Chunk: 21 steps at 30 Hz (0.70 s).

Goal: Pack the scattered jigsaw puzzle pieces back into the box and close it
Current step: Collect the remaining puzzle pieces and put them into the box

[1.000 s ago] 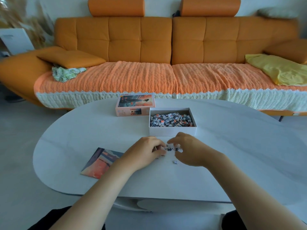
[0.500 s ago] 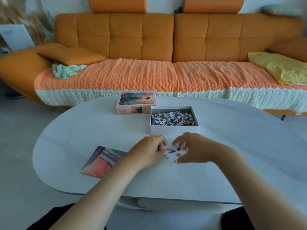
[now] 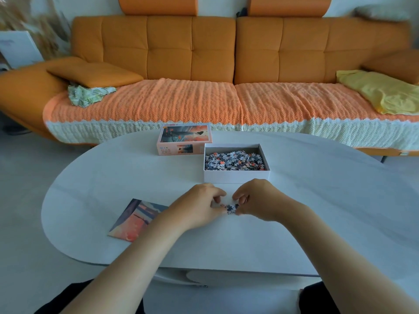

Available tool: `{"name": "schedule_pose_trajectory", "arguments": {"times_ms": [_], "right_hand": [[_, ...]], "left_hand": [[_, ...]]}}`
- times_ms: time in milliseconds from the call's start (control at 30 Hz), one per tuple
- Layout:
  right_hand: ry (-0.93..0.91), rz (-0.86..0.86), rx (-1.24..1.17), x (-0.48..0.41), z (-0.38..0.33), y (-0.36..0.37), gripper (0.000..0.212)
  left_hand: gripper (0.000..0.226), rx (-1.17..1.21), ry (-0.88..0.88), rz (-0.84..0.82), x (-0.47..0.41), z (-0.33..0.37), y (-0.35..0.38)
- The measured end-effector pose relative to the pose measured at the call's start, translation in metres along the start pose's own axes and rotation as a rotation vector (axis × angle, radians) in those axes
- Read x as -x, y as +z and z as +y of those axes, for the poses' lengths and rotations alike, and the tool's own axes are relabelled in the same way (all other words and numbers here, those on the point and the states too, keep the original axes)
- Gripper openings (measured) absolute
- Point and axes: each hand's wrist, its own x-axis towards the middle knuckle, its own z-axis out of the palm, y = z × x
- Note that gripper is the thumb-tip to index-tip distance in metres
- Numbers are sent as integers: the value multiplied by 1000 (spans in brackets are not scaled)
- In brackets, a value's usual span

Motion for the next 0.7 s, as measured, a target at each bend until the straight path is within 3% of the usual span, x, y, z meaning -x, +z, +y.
{"name": "schedule_pose_trajectory", "arguments": {"times_ms": [67, 167, 367, 567, 700], "right_hand": [[25, -3, 14, 1, 3, -4, 30], [55, 24, -20, 1, 5, -6, 23], [43, 51, -60, -3, -2, -1, 25], [66, -13, 17, 4, -4, -4, 43], [27, 43, 18, 0, -16, 8, 30]], "left_hand": [[38, -40, -10, -4, 2, -7, -4], [18, -55, 18, -14, 4, -8, -3], [13, -32, 31, 5, -3, 5, 3], [38, -78, -49, -117, -1, 0, -3], [17, -46, -13, -95, -1, 11, 1]]}}
